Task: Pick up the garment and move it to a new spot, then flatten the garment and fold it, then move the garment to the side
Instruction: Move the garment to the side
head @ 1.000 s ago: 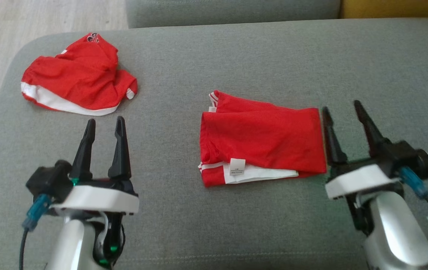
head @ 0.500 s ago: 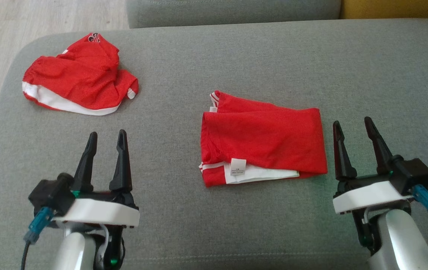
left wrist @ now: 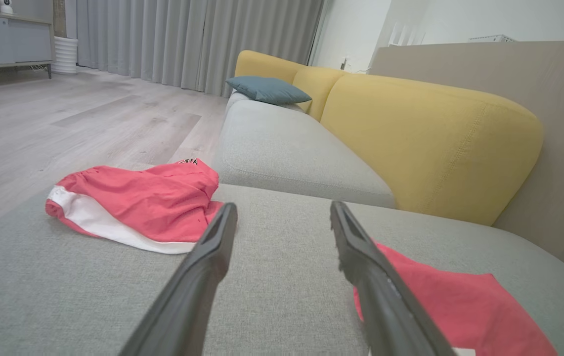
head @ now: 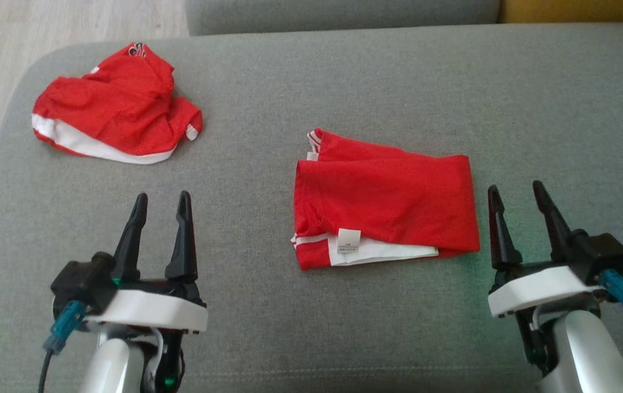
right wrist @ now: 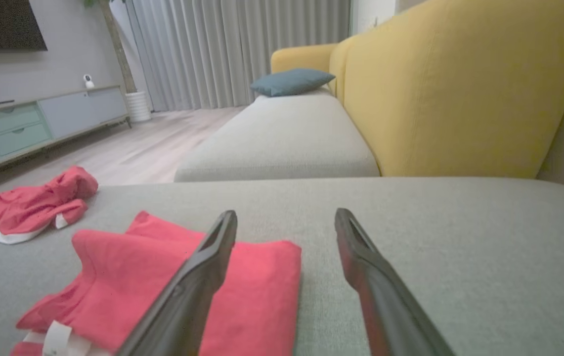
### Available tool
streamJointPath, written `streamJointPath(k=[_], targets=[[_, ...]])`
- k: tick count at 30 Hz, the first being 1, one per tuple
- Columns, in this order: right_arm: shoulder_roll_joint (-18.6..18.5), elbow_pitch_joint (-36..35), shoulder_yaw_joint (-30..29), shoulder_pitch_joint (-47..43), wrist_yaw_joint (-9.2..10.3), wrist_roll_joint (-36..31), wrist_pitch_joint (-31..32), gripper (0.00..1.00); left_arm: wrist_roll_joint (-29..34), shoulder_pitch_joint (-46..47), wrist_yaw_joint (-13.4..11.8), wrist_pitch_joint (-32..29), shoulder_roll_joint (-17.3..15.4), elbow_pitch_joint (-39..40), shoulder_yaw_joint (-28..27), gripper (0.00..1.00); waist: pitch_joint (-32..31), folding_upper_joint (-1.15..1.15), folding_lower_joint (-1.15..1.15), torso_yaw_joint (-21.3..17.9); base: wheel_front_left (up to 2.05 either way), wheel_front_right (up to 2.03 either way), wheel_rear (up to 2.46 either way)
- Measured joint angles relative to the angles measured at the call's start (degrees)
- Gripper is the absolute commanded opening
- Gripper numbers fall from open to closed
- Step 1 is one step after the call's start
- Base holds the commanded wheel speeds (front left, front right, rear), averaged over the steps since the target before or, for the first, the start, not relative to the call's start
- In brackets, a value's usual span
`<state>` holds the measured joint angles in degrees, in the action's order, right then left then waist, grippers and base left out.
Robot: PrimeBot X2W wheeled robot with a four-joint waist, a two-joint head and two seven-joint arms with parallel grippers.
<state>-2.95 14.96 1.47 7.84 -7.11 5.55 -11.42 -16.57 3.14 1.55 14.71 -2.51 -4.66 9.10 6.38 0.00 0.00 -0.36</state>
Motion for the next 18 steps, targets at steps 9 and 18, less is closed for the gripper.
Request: streamJointPath(k=[9,18], targets=[[0.02,10.10,0.63,2.86,0.00,9.43,3.46,1.00,-0.01,1.98,0.58,0.00,0.00,-0.34,1.00,1.00,4.26,0.00,0.00,1.39,0.00,0.00,0.00],[-0.01,20.85,4.94,10.21,0.00,12.88,2.04,1.00,-0.23,3.98,1.10,0.00,0.01,-0.65,0.87,1.00,7.48,0.00,0.00,2.88,0.00,0.00,0.00]])
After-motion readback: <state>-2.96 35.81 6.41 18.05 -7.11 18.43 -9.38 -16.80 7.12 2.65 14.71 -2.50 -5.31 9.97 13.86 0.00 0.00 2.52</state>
